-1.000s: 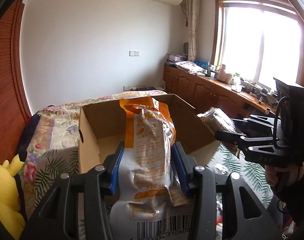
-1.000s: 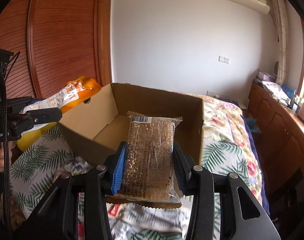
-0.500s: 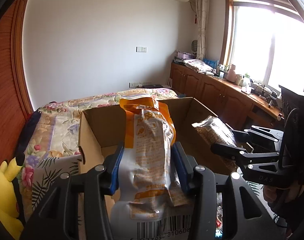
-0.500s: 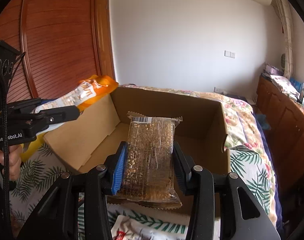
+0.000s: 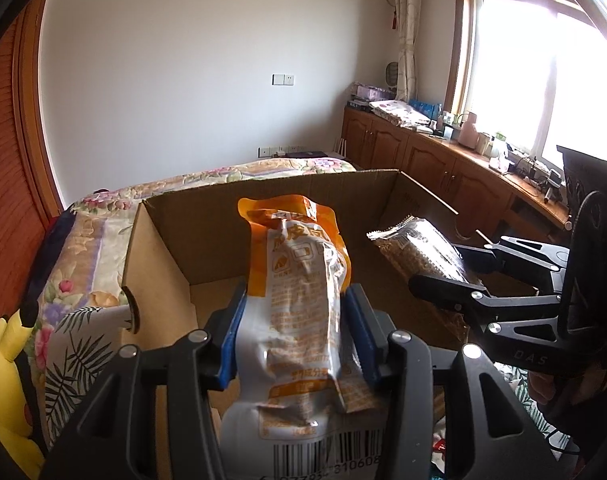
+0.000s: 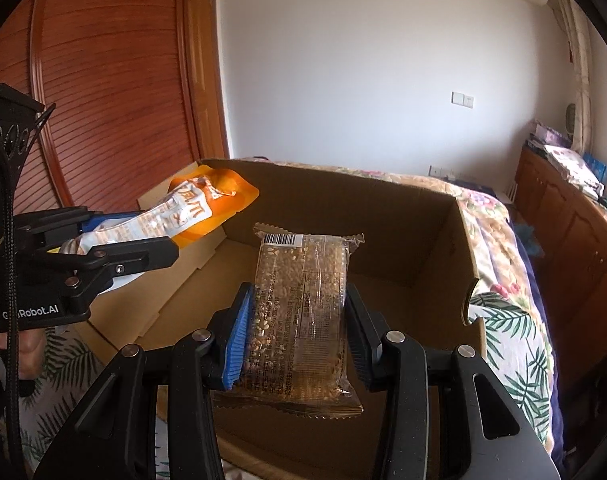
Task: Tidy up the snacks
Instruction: 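Open both tools to drop the snacks into the box, then move both open tools back from the box to the snack pile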
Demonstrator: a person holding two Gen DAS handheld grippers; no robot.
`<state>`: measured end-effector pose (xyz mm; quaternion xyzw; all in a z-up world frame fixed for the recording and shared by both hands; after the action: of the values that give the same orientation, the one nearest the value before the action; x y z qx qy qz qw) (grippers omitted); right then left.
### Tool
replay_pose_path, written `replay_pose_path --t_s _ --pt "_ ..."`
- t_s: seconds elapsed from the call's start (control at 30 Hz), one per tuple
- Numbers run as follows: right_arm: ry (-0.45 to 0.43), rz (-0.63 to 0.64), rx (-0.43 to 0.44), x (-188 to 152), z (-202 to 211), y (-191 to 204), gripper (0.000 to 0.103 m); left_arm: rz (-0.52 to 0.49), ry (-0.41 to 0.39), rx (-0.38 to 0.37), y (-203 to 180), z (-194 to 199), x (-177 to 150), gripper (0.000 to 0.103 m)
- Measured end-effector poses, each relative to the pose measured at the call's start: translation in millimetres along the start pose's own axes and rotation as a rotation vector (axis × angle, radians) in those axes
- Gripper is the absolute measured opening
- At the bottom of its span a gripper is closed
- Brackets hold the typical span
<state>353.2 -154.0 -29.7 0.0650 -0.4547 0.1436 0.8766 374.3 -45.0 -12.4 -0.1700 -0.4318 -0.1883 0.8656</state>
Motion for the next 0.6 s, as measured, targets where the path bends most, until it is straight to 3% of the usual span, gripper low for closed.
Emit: replay_pose_path --t_s 0.4,0.6 --pt "0.037 -0.020 -0.010 -10 -11 -7 0.046 0.025 -0.017 0.030 5 -4 2 0.058" --pt "0.029 -0.032 -0.002 -8 -8 -2 0.049 0.019 -0.032 0.033 1 5 0 0.059"
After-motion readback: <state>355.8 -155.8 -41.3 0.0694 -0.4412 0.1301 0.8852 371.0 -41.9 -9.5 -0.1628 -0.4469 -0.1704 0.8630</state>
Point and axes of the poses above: each gripper's, at about its wrist camera, not at the fingertips, and z roughly against the way its jaws point, y to its left, x to its top, the point moved 7 cm from there along -z, roughly the way its jaws point, and after that the axes turned 4 degrees about -x, right-handed, at the moved point
